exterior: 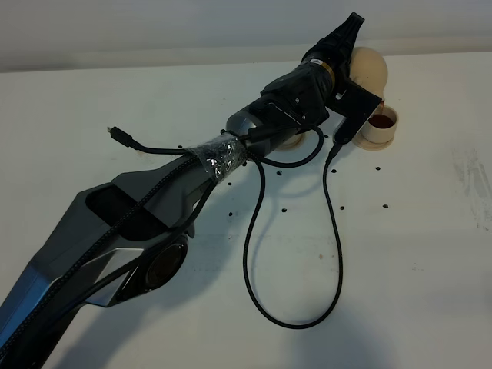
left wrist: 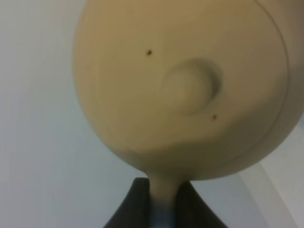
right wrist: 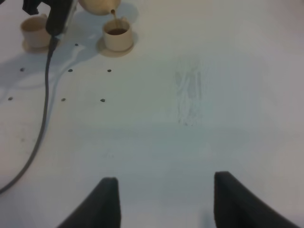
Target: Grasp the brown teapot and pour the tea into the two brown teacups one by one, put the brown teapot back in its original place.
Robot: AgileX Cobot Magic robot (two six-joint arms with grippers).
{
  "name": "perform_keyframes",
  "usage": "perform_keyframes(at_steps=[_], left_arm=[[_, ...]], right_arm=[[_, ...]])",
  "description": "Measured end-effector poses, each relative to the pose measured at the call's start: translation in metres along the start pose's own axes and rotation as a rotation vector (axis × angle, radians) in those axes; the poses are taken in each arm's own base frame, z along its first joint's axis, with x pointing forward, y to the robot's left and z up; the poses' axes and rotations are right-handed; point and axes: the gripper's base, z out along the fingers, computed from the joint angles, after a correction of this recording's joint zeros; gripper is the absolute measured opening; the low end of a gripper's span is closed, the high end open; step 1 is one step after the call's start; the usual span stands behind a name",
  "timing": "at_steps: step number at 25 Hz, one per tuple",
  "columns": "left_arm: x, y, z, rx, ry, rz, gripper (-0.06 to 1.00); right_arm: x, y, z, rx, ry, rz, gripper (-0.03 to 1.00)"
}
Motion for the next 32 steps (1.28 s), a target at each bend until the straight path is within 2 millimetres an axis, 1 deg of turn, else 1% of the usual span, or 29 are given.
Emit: perform_keyframes(at_steps=[22, 32], left_arm=[[-0.0018, 0.0024, 0.0000, -0.027, -0.020, 0.003, 0.08], [-0.0020, 0.0027, -0.0001, -0.031, -0.021, 0.033, 0.08]], right_arm=[[0.0000, 0.0000, 0.0000, 0.000, 0.000, 0.000, 0.43], [0.0000, 0.0000, 0.0000, 0.000, 0.000, 0.000, 0.43]])
